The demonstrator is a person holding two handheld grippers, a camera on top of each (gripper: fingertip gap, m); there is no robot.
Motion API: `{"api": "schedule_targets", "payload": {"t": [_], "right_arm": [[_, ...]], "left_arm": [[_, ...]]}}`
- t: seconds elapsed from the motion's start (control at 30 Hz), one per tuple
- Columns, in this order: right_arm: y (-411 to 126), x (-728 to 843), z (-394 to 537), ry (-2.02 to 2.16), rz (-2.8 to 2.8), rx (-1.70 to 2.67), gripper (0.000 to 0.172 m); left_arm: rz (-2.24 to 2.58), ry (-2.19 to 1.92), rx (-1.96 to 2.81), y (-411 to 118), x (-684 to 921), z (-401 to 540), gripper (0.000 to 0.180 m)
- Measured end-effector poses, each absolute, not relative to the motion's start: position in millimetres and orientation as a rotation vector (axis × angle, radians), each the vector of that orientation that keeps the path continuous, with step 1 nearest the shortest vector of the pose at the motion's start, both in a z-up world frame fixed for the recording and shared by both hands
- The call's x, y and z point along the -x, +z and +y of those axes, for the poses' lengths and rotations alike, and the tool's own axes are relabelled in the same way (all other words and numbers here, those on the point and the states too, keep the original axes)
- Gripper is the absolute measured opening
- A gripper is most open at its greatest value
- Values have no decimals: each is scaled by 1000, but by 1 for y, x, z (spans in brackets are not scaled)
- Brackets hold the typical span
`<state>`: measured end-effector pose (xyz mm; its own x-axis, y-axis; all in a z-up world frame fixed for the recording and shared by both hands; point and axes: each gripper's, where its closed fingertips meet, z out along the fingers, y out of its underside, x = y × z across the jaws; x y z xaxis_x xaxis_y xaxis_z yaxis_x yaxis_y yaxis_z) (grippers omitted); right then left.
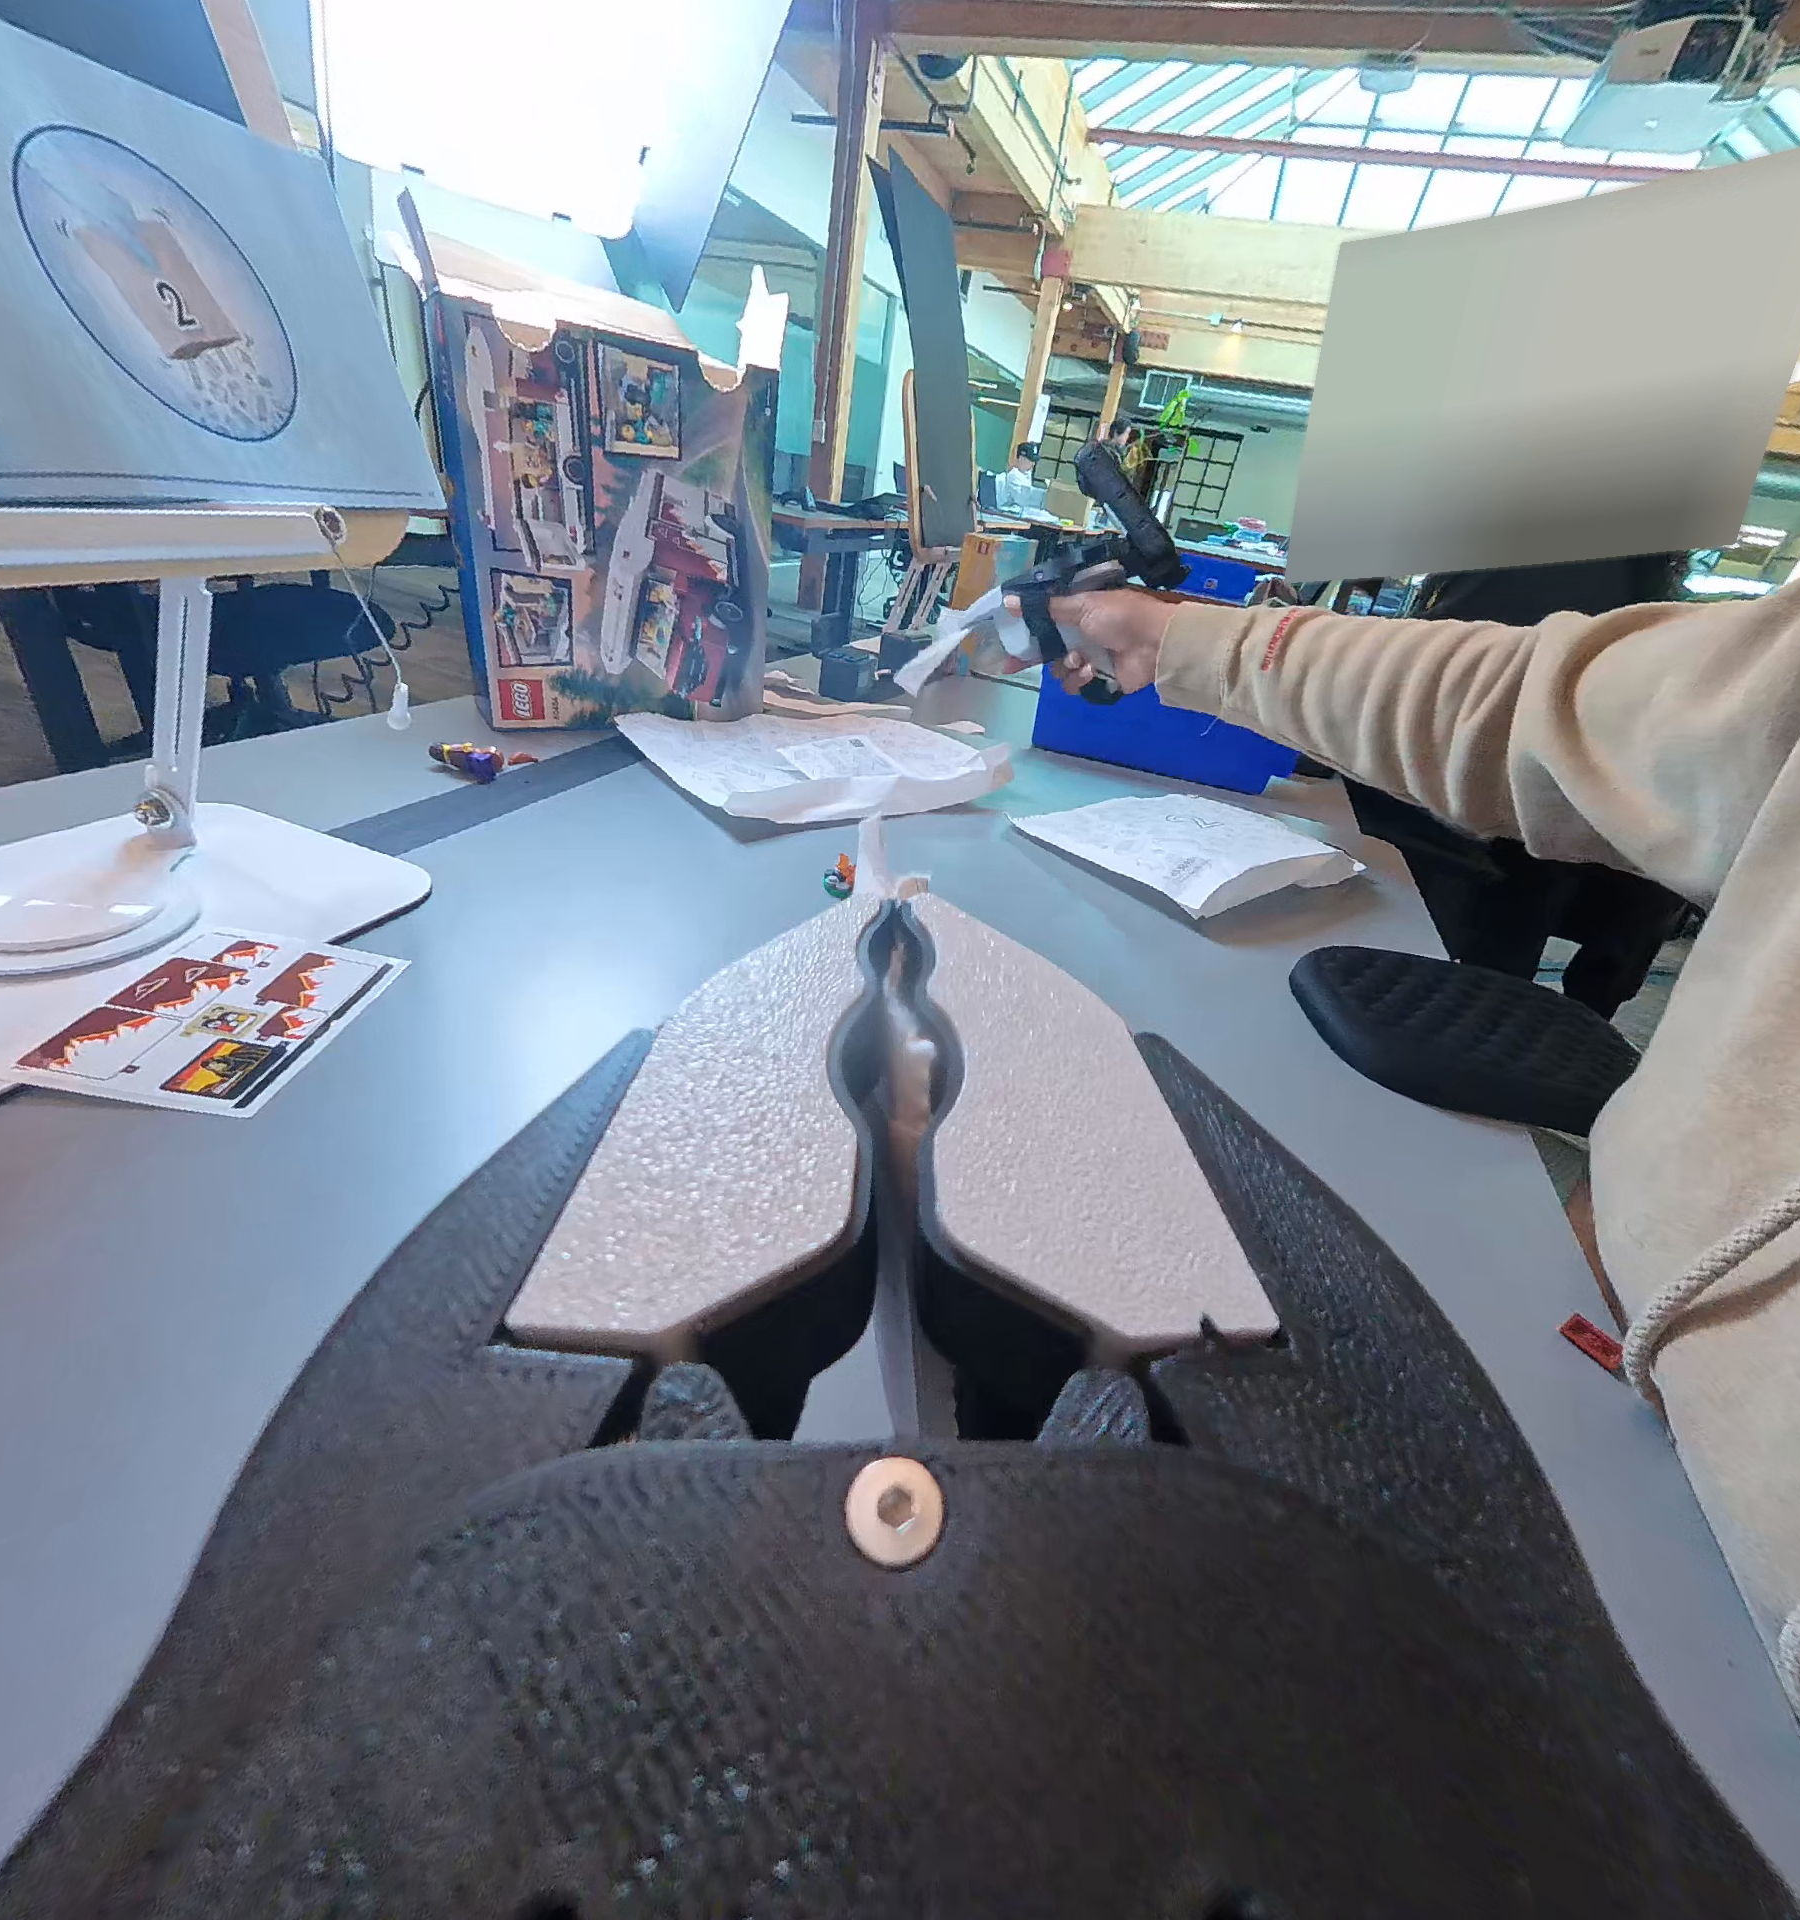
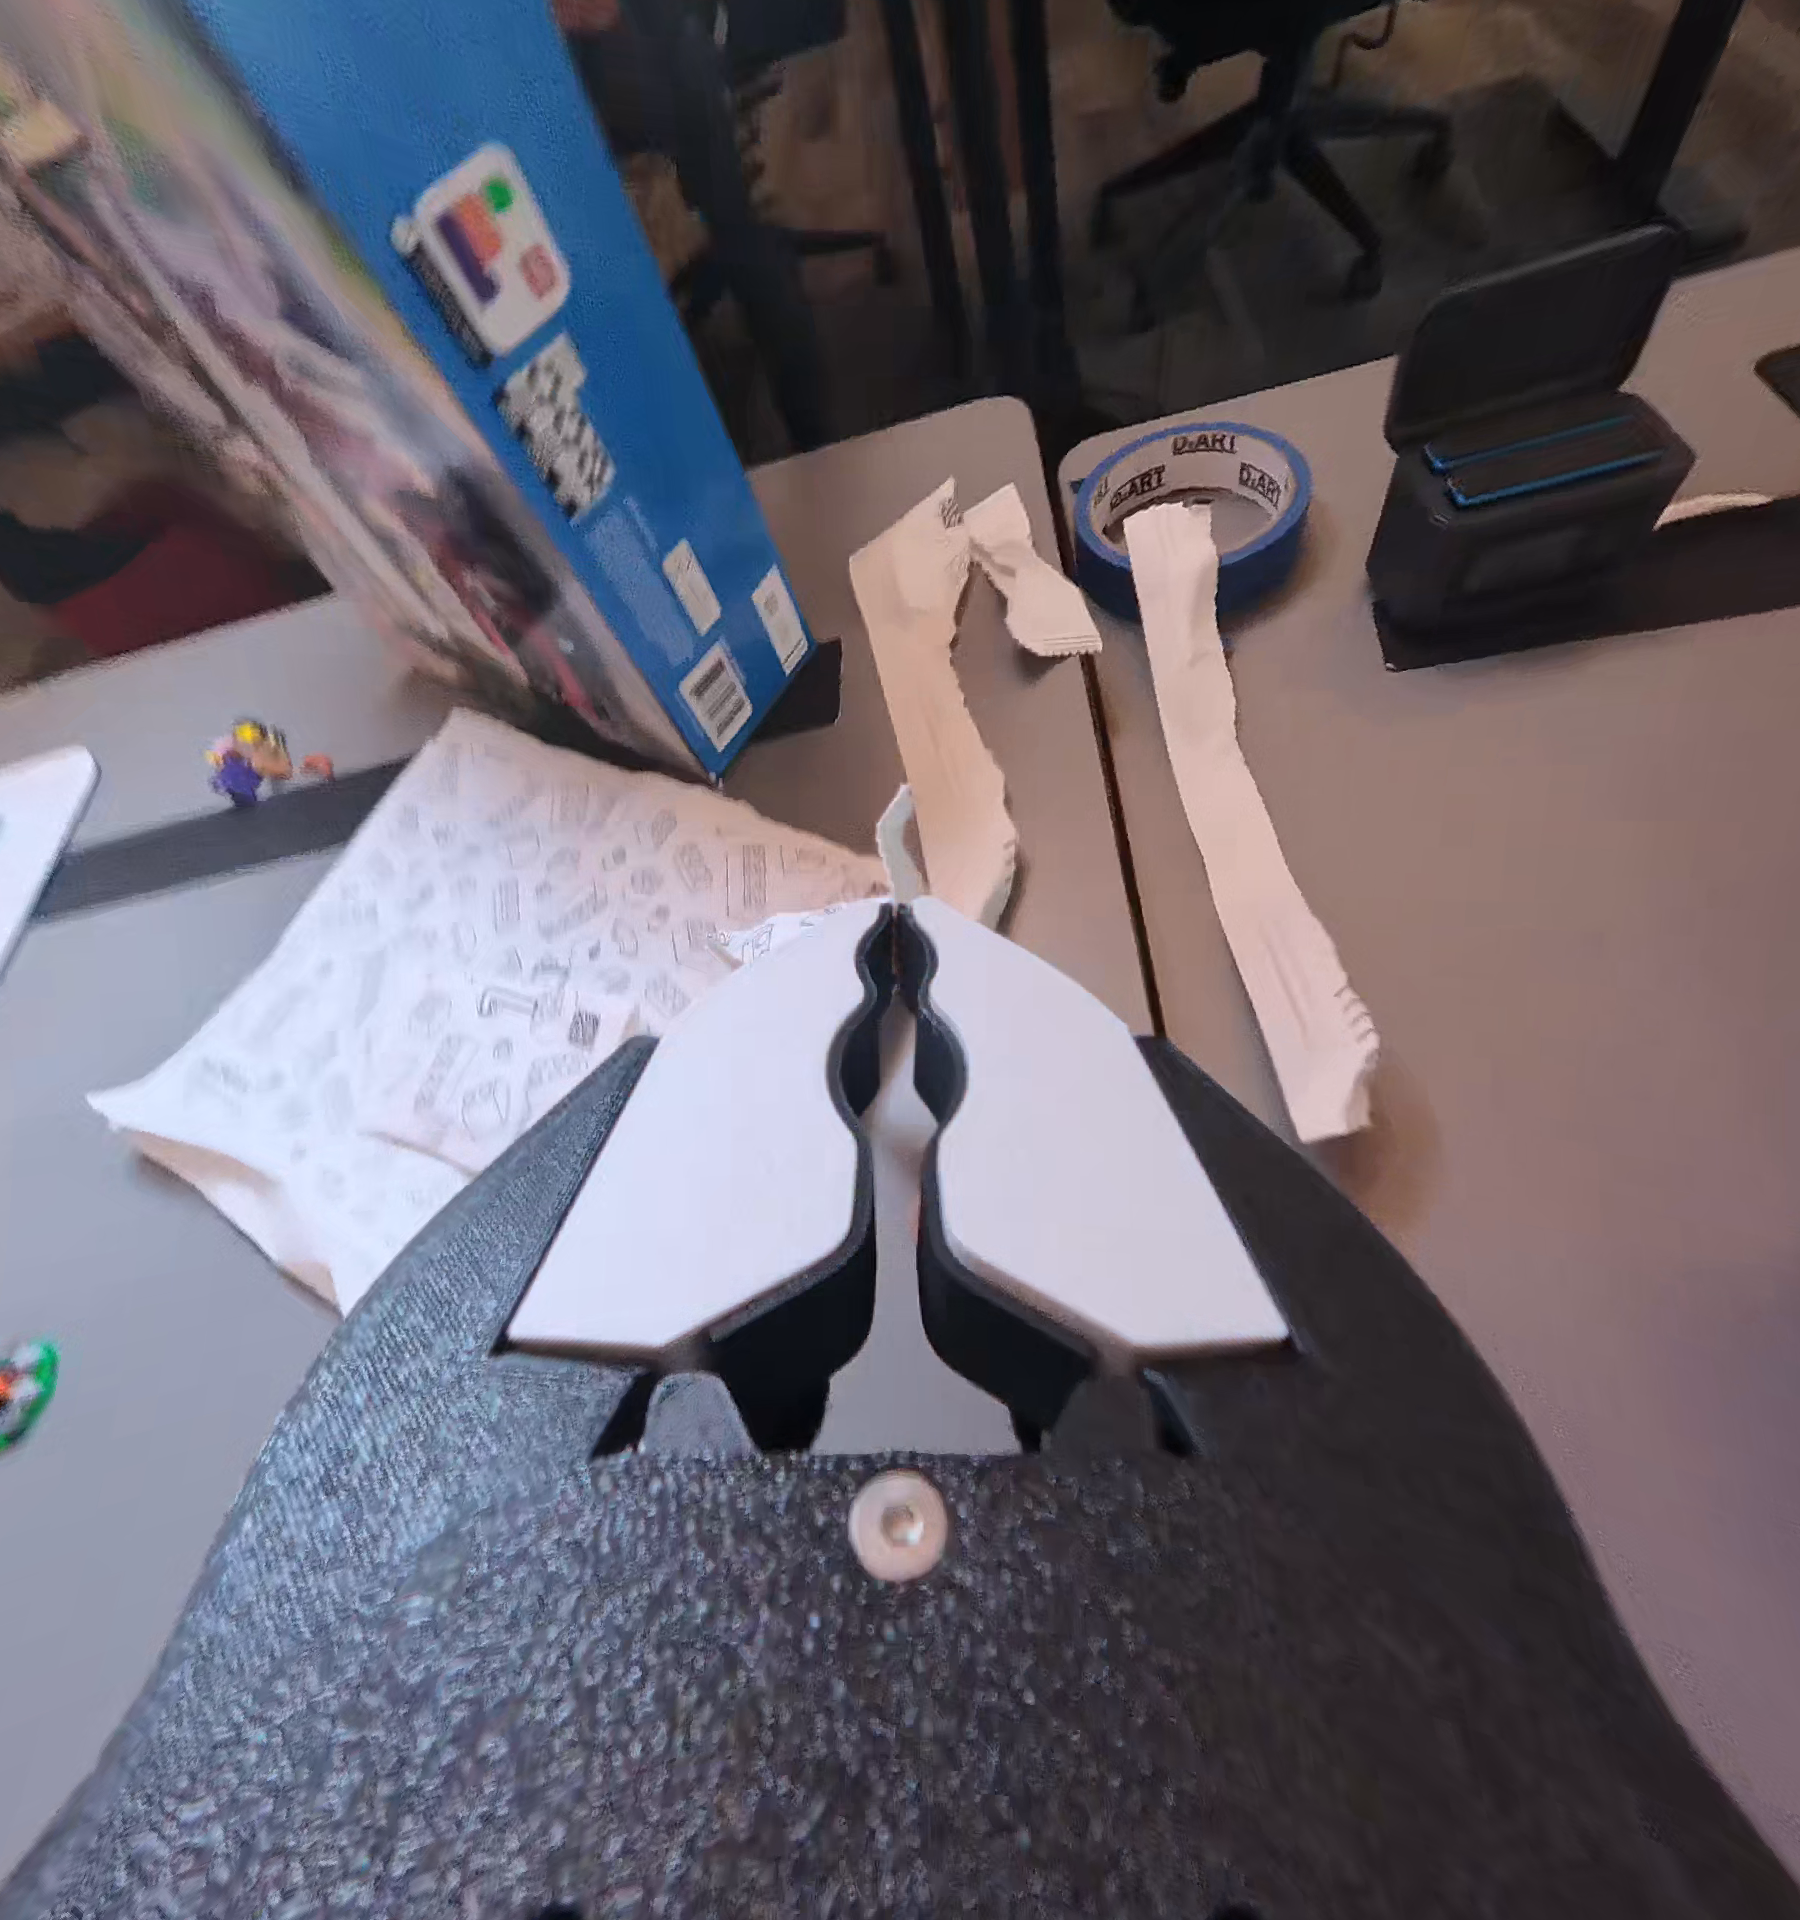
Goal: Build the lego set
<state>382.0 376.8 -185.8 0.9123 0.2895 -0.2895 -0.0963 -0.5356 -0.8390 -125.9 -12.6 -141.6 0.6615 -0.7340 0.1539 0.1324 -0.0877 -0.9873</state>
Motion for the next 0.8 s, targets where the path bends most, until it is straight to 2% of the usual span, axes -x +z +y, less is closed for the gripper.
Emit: {"api": "schedule_targets", "payload": {"t": [0.23, 0.27, 0.37, 0.47, 0.63, 0.8], "right_arm": [[-195, -370, 449, 606, 152, 1947, 1], [-199, -366, 457, 590, 166, 1947, 4], [-216, -347, 467, 596, 145, 2026, 35], [-210, -332, 460, 544, 23, 2037, 44], [-151, -272, 399, 540, -425, 1850, 44], [-116, -151, 252, 823, -938, 1600, 42]], "left_arm": [[514, -781, 1561, -156, 119, -2, 0], [514, -781, 1568, -157, 118, -2, 0], [515, -781, 1583, -161, 115, 0, 0], [523, -784, 1580, -161, 114, -1, 0], [540, -819, 1545, -157, 109, -5, 0], [570, -874, 1468, -144, 95, -11, 0]]}}
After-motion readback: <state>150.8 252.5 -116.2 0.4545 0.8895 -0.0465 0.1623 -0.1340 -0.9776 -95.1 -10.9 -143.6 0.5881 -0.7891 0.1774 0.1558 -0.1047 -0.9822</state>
